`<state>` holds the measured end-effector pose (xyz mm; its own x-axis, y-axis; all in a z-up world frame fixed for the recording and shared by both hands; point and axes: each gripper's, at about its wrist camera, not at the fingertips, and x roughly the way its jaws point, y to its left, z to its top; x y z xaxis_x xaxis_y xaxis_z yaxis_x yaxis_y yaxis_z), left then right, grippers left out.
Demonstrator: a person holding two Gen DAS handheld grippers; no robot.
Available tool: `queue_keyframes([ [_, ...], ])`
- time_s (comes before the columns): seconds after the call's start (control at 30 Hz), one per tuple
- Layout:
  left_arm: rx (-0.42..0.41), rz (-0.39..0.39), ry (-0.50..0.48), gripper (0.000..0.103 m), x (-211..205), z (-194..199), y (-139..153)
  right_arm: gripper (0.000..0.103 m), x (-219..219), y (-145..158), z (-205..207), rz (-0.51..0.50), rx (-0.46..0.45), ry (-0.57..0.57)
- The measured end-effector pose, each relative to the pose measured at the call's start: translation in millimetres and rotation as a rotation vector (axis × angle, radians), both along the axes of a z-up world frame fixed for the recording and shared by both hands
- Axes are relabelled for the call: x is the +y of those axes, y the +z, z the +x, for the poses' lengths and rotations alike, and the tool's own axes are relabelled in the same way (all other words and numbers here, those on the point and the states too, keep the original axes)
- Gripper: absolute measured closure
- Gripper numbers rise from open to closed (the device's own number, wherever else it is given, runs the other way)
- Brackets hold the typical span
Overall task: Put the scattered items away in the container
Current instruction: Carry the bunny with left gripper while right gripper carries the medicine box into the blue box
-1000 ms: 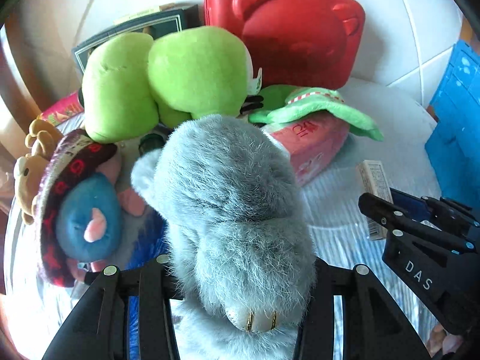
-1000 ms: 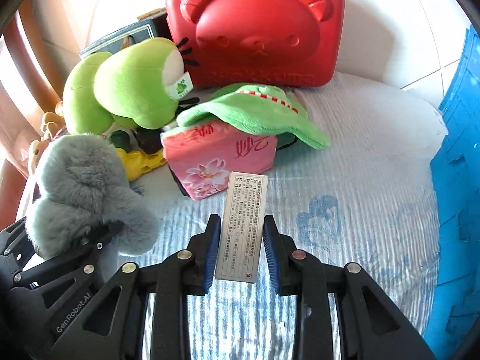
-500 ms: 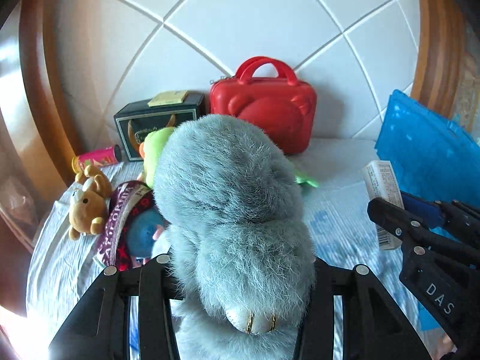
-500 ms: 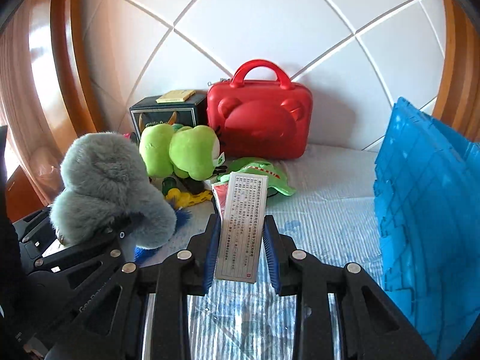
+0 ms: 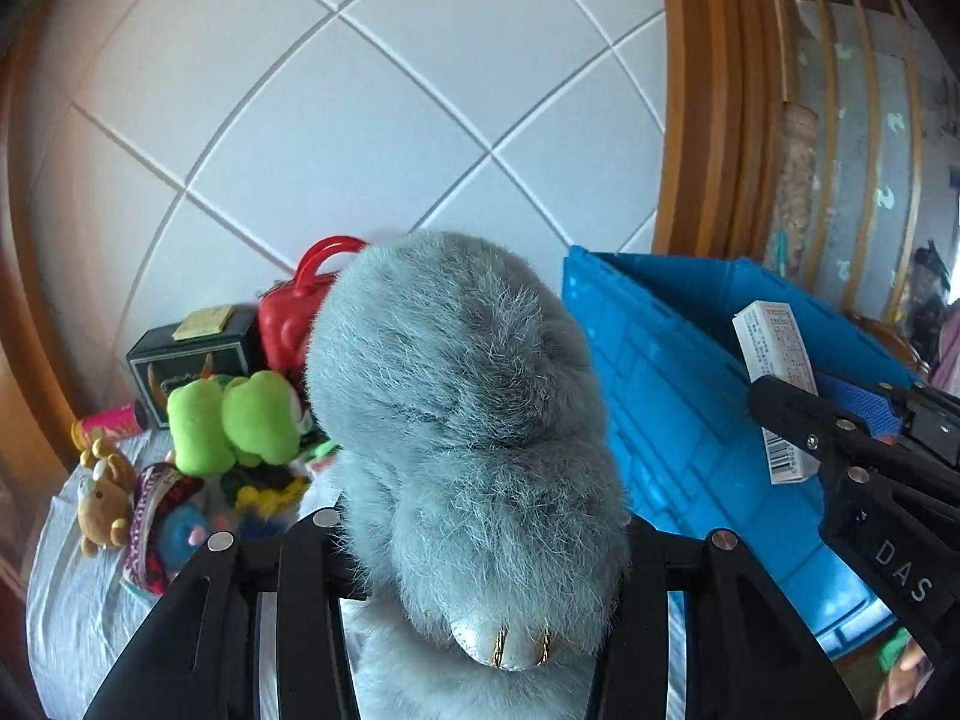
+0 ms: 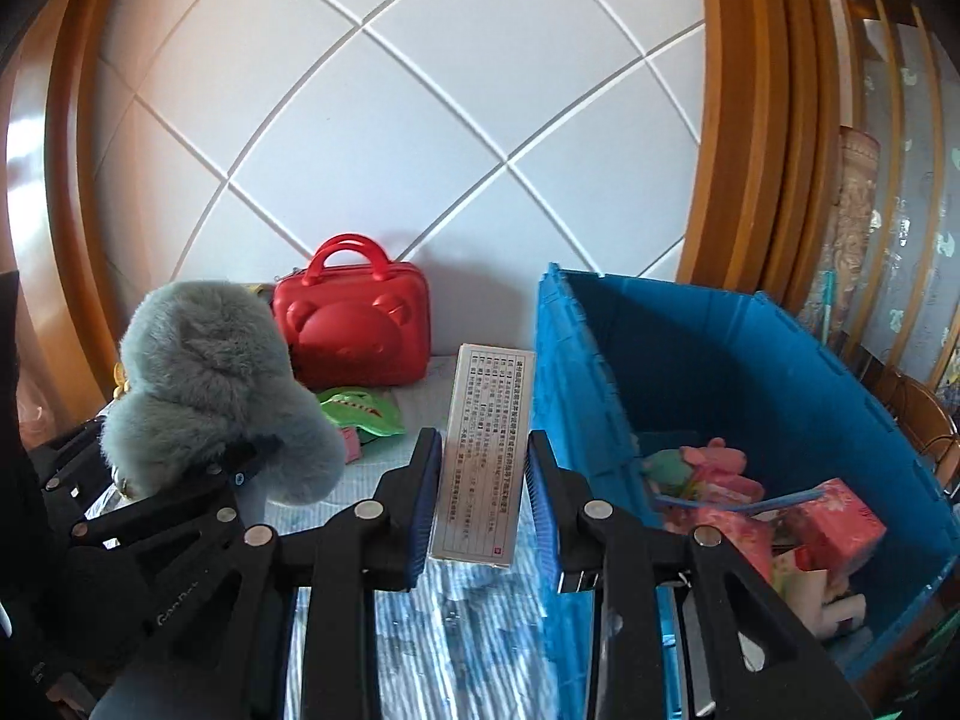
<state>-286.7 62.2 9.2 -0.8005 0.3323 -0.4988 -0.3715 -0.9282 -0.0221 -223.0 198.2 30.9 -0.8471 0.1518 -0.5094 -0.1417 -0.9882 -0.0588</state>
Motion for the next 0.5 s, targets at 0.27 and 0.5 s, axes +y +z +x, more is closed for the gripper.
queue_keyframes([
  [0.27, 0.069, 0.016, -0.057, 0.060, 154.3, 54.2, 31.0, 0.075, 150.4, 20.5, 58.7, 0.018, 0.058, -0.065],
  [0.5, 0.009, -0.025, -0.109, 0.060, 261.0, 82.2, 23.1, 0.075, 246.5, 8.8, 81.5, -0.002, 0.017, -0.092],
])
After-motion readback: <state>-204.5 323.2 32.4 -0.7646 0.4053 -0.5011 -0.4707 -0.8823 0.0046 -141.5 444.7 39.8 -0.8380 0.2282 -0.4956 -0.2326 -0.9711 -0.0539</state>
